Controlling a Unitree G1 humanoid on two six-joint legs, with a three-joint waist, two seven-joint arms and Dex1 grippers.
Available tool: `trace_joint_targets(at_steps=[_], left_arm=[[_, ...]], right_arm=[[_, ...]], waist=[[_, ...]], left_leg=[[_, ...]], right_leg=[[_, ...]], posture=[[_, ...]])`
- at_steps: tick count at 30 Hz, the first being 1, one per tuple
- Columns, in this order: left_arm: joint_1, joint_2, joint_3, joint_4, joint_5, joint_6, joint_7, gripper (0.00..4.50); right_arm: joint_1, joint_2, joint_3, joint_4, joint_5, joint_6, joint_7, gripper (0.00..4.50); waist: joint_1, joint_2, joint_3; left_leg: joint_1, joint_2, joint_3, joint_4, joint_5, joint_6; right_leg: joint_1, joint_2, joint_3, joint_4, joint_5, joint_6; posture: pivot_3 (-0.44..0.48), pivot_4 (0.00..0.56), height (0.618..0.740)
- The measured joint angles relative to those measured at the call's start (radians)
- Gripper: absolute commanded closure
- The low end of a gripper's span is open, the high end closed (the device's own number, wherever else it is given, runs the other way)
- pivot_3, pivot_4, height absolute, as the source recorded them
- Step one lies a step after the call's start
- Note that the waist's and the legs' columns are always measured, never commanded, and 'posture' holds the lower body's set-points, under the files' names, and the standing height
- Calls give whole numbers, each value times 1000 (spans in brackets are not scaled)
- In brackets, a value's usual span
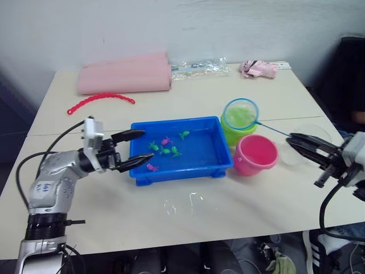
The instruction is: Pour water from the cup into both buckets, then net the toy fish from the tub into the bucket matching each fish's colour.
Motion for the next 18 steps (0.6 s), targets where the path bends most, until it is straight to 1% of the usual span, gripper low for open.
trace_joint_targets(at_steps=[1,3,4,5,6,7,11,13,15,16,18], left_arm=[[7,3,15,-1,-7,1,5,33],[61,41,130,-3,-43,24,46,33],[102,64,166,-2,-43,15,58,33],[149,77,211,-4,-30,-2,72,33],[165,82,226,-9,-29,-8,74,33],[192,93,247,-19,-25,-14,77,33],[247,116,291,-48,-25,-32,75,33],[280,141,333,-47,-27,-31,80,33],[294,160,379,-46,-36,-12,93,33],[308,169,388,-49,-47,2,96,33],[339,184,387,-75,-52,23,90,33]], right_arm=[[-11,-4,8,-10,34,30,0,4500],[-109,-46,106,-111,313,308,-8,4500],[-192,-50,189,-137,397,439,-24,4500],[-345,-26,322,-138,398,569,-23,4500],[-393,-5,365,-134,377,599,-18,4500],[-467,32,440,-128,347,648,-16,4500],[-579,54,565,-88,300,728,-17,4500],[-663,114,623,-28,235,758,-17,4500],[-725,182,709,44,161,769,-15,4500],[-735,199,742,70,132,771,-9,4500],[-748,234,752,123,83,772,4,4500]], waist=[[-2,0,0],[-12,0,0],[-12,0,0],[-14,0,0],[-16,-1,0],[-17,-1,0],[-14,-1,0],[-11,-1,-1],[-12,-1,-1],[-13,-1,-1],[-15,-2,-1]], left_leg=[[0,0,0,0,0,0],[1,0,-2,0,-1,1],[0,0,-2,-1,-1,1],[0,0,-1,-1,-1,0],[-1,0,-1,-1,-1,0],[-1,1,0,-1,-2,-1],[-3,1,0,-1,-2,-1],[-6,1,-1,-1,-3,-1],[-6,-1,-1,0,-3,0],[-7,-2,-1,0,-3,1],[-7,-2,-1,0,-3,1]], right_leg=[[0,0,0,0,0,0],[2,-2,0,-1,0,0],[2,-3,1,-2,0,-1],[-1,-4,0,-1,0,-1],[-1,-5,0,-1,0,-1],[-2,-5,0,-1,-1,-1],[-4,-6,-2,-1,-2,-3],[-5,-6,-4,-2,-2,-3],[-5,-9,-5,-1,-2,-3],[-5,-10,-6,-1,-1,-3],[-6,-10,-6,-1,-1,-3]], posture=[[0,150,740],[0,150,740],[0,150,740],[0,150,740],[0,150,740],[0,150,740],[0,150,740],[0,150,740],[0,150,740],[0,150,740],[0,150,740]])
